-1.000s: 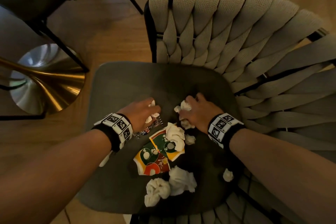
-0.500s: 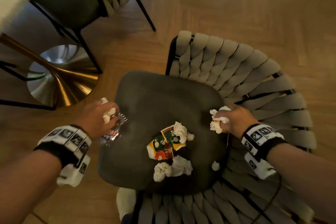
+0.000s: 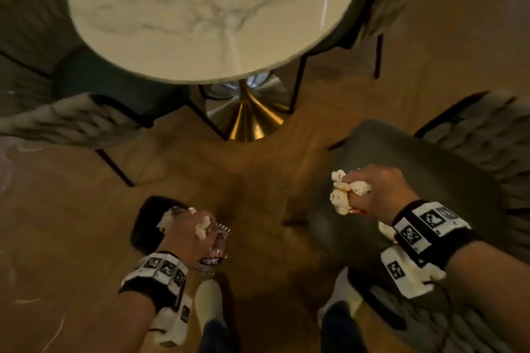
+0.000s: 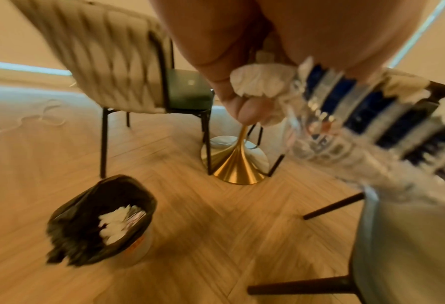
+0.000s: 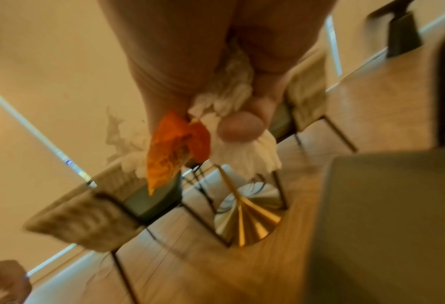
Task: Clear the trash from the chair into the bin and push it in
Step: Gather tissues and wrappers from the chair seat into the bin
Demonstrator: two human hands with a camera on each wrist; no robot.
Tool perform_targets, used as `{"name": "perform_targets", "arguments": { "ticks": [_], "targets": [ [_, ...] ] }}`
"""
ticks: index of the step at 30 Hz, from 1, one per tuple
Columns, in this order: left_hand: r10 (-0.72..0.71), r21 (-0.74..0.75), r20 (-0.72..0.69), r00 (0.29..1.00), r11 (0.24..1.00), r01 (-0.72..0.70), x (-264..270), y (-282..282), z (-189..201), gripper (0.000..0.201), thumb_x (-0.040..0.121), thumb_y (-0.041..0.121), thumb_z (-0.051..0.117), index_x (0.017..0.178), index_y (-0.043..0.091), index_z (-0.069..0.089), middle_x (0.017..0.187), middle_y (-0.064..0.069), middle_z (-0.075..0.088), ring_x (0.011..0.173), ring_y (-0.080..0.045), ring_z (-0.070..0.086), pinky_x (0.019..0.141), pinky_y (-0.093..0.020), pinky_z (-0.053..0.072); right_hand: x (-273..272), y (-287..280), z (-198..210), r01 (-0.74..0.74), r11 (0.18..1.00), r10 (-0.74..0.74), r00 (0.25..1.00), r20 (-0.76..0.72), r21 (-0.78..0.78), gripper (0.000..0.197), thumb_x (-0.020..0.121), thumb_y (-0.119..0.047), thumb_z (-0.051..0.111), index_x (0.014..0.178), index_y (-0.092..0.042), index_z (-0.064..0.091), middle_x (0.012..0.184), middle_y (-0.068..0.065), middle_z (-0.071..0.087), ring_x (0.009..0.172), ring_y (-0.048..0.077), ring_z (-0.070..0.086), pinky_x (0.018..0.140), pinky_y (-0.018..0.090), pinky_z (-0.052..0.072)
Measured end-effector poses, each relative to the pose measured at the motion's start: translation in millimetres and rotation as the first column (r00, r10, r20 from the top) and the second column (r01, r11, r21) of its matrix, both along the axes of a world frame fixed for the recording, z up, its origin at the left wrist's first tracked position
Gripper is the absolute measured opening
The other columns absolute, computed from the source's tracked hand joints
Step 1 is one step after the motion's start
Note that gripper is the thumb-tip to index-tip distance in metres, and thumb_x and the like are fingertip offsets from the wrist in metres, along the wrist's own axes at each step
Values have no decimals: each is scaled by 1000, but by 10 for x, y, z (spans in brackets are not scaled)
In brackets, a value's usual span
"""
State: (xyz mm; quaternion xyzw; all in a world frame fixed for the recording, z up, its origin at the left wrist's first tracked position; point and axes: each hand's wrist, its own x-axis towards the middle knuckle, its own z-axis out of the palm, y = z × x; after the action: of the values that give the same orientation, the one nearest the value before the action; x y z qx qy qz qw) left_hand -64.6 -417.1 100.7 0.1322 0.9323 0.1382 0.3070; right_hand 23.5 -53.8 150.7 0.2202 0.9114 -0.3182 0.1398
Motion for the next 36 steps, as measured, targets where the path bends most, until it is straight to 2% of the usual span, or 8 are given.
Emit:
{"name": "perform_targets", "arguments": {
  "ticks": [3, 6, 14, 19, 23, 28, 32, 36],
  "targets": [
    [24, 20, 114, 993, 999, -26, -8, -904, -234, 17, 84, 49, 39, 88, 37, 49, 90, 7, 57, 88, -16, 59, 71, -22, 41, -306, -1071, -141, -1, 998, 5, 998, 56, -69, 31, 65, -15, 84, 94, -21, 75, 89, 9, 67, 83, 26, 63, 76, 29, 47],
    [203, 123, 123, 971, 968, -218, 14, -1715, -247, 11, 84, 28, 61, 80, 33, 52, 79, 6, 55, 67, -5, 52, 57, -12, 36, -553, -2119, -404, -24, 975, 60, 986, 158, -219, 25, 67, -12, 83, 89, -21, 74, 75, -7, 61, 71, 14, 59, 64, 17, 48],
    [434, 56, 147, 889, 893, -446, 76, -3238, -1206, 16, 85, 34, 60, 90, 18, 61, 85, -4, 62, 71, -21, 57, 66, -36, 49, -1344, -4255, -2087, -158, 905, 273, 927, 256, -396, 34, 74, -19, 73, 107, -24, 69, 97, 6, 65, 87, 26, 66, 80, 39, 57],
    [473, 121, 109, 874, 867, -484, -116, -3594, -2135, 10, 83, 30, 63, 87, 21, 60, 85, -4, 60, 73, -22, 58, 66, -40, 51, -1896, -5028, -3433, -331, 915, 384, 889, 247, -232, 37, 84, -18, 62, 120, -26, 60, 132, 16, 41, 114, 40, 49, 96, 39, 45],
    [451, 207, 41, 892, 869, -449, -273, -3638, -2629, 11, 80, 23, 68, 87, 15, 64, 84, -8, 60, 71, -26, 56, 63, -38, 49, -2006, -5300, -4192, -434, 878, 478, 822, 309, -203, 36, 92, -37, 53, 128, -37, 52, 149, 13, 23, 128, 44, 35, 105, 46, 40],
    [378, 270, 42, 925, 887, -375, -513, -3458, -2712, 14, 78, 20, 71, 89, 18, 63, 85, -6, 58, 71, -24, 52, 60, -33, 42, -1828, -5158, -4018, -427, 875, 468, 867, 170, -228, 34, 93, -12, 54, 126, -19, 58, 157, 10, 22, 142, 27, 25, 109, 30, 30],
    [285, 187, 48, 957, 939, -289, -873, -3205, -2867, 24, 83, 31, 64, 105, 24, 57, 104, -3, 49, 80, -22, 49, 67, -30, 38, -1513, -4676, -3679, -318, 919, 353, 928, 124, -232, 23, 88, -11, 58, 109, -14, 67, 118, 12, 62, 107, 28, 58, 85, 27, 41],
    [197, 4, 97, 975, 980, -199, -1204, -2966, -3290, 40, 81, 45, 61, 116, 36, 44, 128, -3, 36, 108, -31, 50, 84, -45, 50, -1062, -3961, -3603, -153, 966, 203, 949, 242, -208, 16, 85, -9, 62, 95, -18, 71, 100, 4, 70, 86, 22, 65, 75, 29, 50]
  ]
}}
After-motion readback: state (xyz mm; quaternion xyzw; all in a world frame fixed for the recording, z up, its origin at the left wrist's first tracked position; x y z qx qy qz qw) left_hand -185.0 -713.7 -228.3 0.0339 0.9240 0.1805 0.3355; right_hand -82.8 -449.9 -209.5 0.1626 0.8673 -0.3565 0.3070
